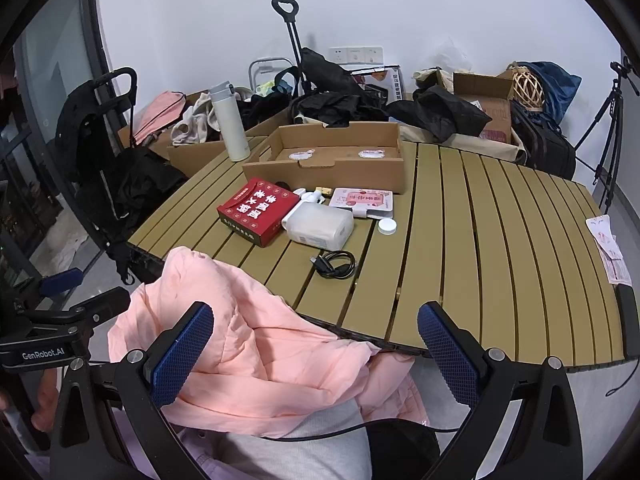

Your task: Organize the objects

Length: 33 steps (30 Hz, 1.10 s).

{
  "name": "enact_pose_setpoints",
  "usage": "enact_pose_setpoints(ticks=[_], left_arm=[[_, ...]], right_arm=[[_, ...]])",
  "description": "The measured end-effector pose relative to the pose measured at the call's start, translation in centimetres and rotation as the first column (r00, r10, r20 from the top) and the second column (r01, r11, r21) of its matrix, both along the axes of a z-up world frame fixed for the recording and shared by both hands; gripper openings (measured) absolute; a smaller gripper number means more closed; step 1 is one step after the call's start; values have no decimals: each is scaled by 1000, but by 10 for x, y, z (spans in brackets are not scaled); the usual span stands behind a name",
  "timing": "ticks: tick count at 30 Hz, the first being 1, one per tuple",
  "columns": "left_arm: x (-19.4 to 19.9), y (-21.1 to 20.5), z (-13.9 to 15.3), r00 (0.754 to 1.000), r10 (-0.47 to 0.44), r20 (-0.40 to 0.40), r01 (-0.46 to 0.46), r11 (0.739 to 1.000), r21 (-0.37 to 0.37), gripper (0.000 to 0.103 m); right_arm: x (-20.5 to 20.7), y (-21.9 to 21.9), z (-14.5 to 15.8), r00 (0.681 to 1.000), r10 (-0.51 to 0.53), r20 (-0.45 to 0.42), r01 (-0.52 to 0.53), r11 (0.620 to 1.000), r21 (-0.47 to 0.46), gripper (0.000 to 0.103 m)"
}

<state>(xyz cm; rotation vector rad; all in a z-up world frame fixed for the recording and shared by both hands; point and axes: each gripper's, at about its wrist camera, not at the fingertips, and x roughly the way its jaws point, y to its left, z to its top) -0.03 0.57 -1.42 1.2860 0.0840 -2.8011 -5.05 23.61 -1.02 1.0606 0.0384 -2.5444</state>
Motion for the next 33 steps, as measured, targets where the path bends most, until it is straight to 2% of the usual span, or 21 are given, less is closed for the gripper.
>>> enact_pose_setpoints(ticks=[17,21,30,33], left_arm=[[0,-2,-2,999,37,9,-37,999,1,103],[-1,-4,-4,998,65,14,-65,998,0,103],[-3,-5,-9,997,73,23,-73,997,10,103],[-9,-5,-19,996,74,44,-74,997,14,103]], right_arm=[[-3,5,-5,1000,-15,27,16,1000,-21,103],[-4,7,-5,999,-44,16,44,999,3,103],[-4,8,-10,999,-12,33,13,999,-37,103],[-2,4,-17,1000,-15,10,15,1000,11,103]])
